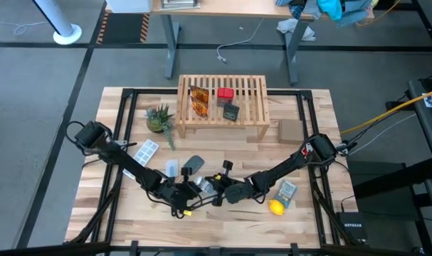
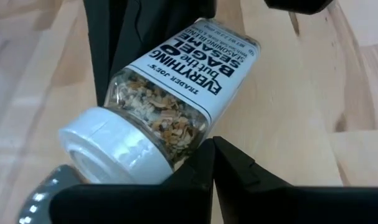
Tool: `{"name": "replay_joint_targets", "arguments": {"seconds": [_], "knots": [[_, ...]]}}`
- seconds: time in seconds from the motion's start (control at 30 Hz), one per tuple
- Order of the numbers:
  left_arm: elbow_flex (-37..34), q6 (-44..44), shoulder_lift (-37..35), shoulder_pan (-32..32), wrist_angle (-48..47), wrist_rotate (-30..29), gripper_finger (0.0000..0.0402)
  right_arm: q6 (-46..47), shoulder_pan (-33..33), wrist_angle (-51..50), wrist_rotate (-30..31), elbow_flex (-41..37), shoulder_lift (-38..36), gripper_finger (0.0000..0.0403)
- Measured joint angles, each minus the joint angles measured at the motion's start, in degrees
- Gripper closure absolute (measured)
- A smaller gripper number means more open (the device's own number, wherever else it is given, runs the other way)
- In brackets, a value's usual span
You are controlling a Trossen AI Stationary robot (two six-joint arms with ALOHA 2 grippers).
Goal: Shelf spices
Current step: Put the white seasoning bottle on the shelf
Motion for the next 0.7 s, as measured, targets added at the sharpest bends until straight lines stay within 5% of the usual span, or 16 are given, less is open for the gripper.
{"name": "replay_joint_targets", "arguments": {"seconds": [0.47, 0.7], "knots": [[0.1, 0.3, -1.5, 0.0, -8.0, -2.7, 0.0401, -0.7, 0.2, 2.8, 2.6, 0.0, 0.1, 0.0395], [3.5, -4.4, -1.9, 0.1, -14.5, -9.8, 0.0402, -0.8, 0.6, 11.9, -4.8, -1.7, 4.1, 0.0395]]}}
